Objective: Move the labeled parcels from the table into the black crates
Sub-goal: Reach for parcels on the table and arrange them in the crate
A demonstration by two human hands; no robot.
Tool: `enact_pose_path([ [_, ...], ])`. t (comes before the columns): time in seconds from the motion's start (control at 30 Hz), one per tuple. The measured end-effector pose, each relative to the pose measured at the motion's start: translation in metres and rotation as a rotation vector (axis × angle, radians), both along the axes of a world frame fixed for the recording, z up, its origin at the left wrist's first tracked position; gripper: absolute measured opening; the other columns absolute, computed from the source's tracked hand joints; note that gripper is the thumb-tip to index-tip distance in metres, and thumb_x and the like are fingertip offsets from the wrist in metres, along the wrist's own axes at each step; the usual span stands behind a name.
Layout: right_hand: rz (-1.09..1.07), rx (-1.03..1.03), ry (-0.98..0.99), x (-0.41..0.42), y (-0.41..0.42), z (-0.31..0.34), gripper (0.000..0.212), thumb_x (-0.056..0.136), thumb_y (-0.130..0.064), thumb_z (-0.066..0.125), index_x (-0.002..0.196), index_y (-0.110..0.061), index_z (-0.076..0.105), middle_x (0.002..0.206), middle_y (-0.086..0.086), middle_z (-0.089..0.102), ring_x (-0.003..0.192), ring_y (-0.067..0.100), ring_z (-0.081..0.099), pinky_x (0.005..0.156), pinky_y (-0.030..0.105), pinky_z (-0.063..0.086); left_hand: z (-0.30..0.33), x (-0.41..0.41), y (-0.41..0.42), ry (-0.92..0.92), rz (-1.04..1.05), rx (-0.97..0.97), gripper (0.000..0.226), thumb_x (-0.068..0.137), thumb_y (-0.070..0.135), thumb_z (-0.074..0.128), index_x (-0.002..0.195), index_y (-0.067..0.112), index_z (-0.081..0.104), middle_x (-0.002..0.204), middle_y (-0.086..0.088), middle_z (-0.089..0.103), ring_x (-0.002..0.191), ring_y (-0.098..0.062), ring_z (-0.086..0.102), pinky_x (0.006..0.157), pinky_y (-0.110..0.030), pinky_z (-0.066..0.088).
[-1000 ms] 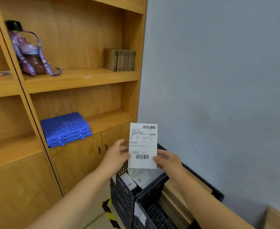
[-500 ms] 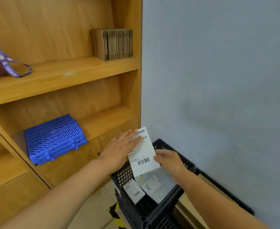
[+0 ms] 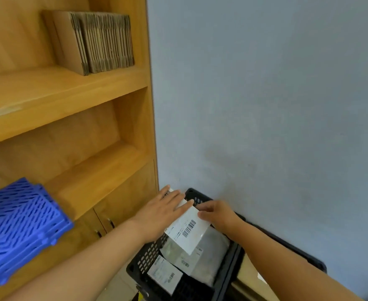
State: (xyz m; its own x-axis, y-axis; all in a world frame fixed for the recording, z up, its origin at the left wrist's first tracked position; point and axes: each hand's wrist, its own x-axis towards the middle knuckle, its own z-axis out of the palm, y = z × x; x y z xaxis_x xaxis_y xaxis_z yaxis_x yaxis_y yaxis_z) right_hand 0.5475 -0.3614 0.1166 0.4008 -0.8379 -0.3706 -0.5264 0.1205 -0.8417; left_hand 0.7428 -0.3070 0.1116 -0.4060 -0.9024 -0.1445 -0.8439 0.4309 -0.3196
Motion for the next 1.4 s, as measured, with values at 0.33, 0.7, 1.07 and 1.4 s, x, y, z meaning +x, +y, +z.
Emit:
enact_pose_path([
  [0.33, -0.294, -0.015, 0.181, 0.057, -0.028, -0.073, 0.054, 0.088, -0.011, 0.063, 0.139, -0.017, 0.045, 0.134, 0.002, 0.052, 0.108, 0.007, 0.050, 0.077, 0.011, 0.044, -0.081, 0.060, -0.083, 0.118, -0.086, 0.160, 0.102, 0.079, 0.035, 0.067, 0.150, 0.018, -0.005, 0.146, -0.009, 0.018, 0.137, -0.029, 0.015, 0.116, -0.045, 0.004],
  [0.7, -0.442, 0.342, 0.241, 0.044, 0.016, -0.214, 0.060, 0.091, -0.009, 0.059, 0.144, -0.017, 0.034, 0.134, 0.003, 0.049, 0.105, 0.013, 0.053, 0.091, 0.031, 0.051, -0.228, 0.046, -0.079, 0.168, -0.057, 0.462, 0.103, 0.077, 0.041, 0.068, 0.150, 0.011, 0.002, 0.143, -0.012, 0.025, 0.134, -0.030, 0.022, 0.117, -0.046, 0.010],
  [1.07, -0.432, 0.595, 0.171, 0.053, 0.039, -0.387, 0.068, 0.090, -0.005, 0.059, 0.148, -0.017, 0.026, 0.129, -0.001, 0.047, 0.098, 0.011, 0.057, 0.080, 0.020, 0.052, -0.396, 0.028, -0.073, -0.014, -0.031, 0.637, 0.099, 0.078, 0.026, 0.069, 0.149, 0.010, 0.002, 0.144, -0.013, 0.022, 0.135, -0.030, 0.020, 0.117, -0.047, 0.005],
  [1.4, -0.430, 0.645, 0.058, 0.068, 0.045, -0.481, 0.068, 0.088, 0.004, 0.055, 0.143, -0.028, 0.031, 0.115, -0.016, 0.049, 0.101, 0.003, 0.054, 0.095, 0.023, 0.048, -0.488, 0.022, -0.076, -0.138, -0.029, 0.662, 0.095, 0.081, 0.019, 0.065, 0.149, 0.007, 0.000, 0.146, -0.017, 0.019, 0.137, -0.032, 0.017, 0.117, -0.052, 0.006],
])
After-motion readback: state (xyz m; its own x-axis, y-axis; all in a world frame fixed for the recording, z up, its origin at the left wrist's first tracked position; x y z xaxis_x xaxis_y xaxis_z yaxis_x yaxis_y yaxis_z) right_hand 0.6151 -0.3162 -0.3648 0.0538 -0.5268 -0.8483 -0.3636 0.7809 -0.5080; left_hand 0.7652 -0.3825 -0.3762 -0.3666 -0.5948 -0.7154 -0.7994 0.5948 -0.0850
